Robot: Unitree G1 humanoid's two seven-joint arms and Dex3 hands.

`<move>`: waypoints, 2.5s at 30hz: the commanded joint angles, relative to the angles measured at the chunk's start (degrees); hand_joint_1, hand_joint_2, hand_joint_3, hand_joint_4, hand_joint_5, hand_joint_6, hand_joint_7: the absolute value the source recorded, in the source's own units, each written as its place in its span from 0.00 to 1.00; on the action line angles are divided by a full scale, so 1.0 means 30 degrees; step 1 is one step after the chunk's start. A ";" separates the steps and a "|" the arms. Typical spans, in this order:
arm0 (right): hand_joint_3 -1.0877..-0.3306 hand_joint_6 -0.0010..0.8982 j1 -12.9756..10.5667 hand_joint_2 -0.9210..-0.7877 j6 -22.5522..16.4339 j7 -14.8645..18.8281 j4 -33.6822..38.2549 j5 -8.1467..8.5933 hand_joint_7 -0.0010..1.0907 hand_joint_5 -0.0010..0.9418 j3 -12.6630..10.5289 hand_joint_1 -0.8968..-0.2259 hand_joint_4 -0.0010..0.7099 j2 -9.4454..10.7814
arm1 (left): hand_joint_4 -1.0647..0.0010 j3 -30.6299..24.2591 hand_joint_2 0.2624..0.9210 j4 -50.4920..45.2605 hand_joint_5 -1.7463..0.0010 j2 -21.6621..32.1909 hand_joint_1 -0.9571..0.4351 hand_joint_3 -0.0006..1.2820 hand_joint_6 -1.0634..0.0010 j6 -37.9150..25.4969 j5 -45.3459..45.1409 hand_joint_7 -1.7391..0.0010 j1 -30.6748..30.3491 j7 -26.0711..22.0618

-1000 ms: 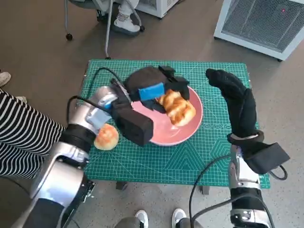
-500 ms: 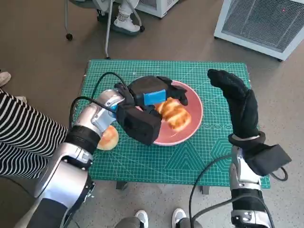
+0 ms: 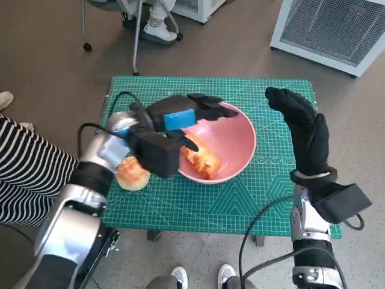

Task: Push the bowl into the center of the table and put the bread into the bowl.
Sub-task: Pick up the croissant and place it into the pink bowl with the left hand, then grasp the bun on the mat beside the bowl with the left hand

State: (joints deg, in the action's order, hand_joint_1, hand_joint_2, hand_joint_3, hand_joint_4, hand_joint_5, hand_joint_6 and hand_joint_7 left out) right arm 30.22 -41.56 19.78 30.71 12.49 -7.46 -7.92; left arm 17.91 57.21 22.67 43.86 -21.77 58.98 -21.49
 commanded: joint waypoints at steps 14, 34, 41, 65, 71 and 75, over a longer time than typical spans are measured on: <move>0.41 0.00 -0.0573 0.00 0.0174 0.0318 0.0152 0.0384 0.51 0.00 0.0016 0.19 0.22 0.0263 | 0.92 -0.3248 0.84 -0.6193 1.00 0.4544 0.49 0.01 0.78 0.0649 0.3906 0.98 -0.4852 -0.2444; 0.40 0.00 -0.0703 0.00 0.0246 0.0351 0.0033 0.0310 0.50 0.00 -0.0023 0.19 0.22 0.0175 | 0.88 -0.3719 0.80 -0.8231 1.00 0.7027 0.48 0.00 0.73 -0.0648 0.3075 0.97 -0.8941 -0.3535; 0.40 0.00 -0.0755 0.00 0.0288 0.0311 -0.0111 0.0206 0.50 0.00 -0.0004 0.19 0.22 0.0117 | 0.88 -0.3315 0.78 -0.8060 1.00 0.6638 0.49 0.00 0.72 -0.0906 0.2683 0.97 -0.9278 -0.3517; 0.40 0.00 -0.1118 0.00 0.0652 0.0490 -0.0439 0.0427 0.50 0.00 -0.0143 0.19 0.22 -0.0423 | 0.82 -0.0738 0.78 -0.3988 0.99 0.5088 0.58 0.00 0.68 -0.2091 -0.0841 0.98 -0.8168 -0.2355; 0.41 0.00 -0.1129 0.00 0.0731 0.0505 -0.0554 0.0428 0.51 0.00 -0.0202 0.19 0.22 -0.0422 | 0.72 0.0094 0.79 -0.2676 0.99 0.4788 0.65 0.00 0.55 -0.3116 -0.2065 0.96 -0.7347 -0.1823; 0.41 0.01 -0.1123 0.00 0.0767 0.0520 -0.0597 0.0465 0.52 0.01 -0.0221 0.19 0.23 -0.0397 | 0.57 0.0569 0.85 -0.2260 0.98 0.4745 0.69 0.02 0.42 -0.3907 -0.2694 0.95 -0.7018 -0.1446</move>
State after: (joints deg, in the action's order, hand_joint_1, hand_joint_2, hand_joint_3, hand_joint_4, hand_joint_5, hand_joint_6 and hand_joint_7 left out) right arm 28.13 -40.45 20.88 28.92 13.49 -7.90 -8.86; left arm 18.06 48.83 37.44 34.17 -27.53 37.51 -26.24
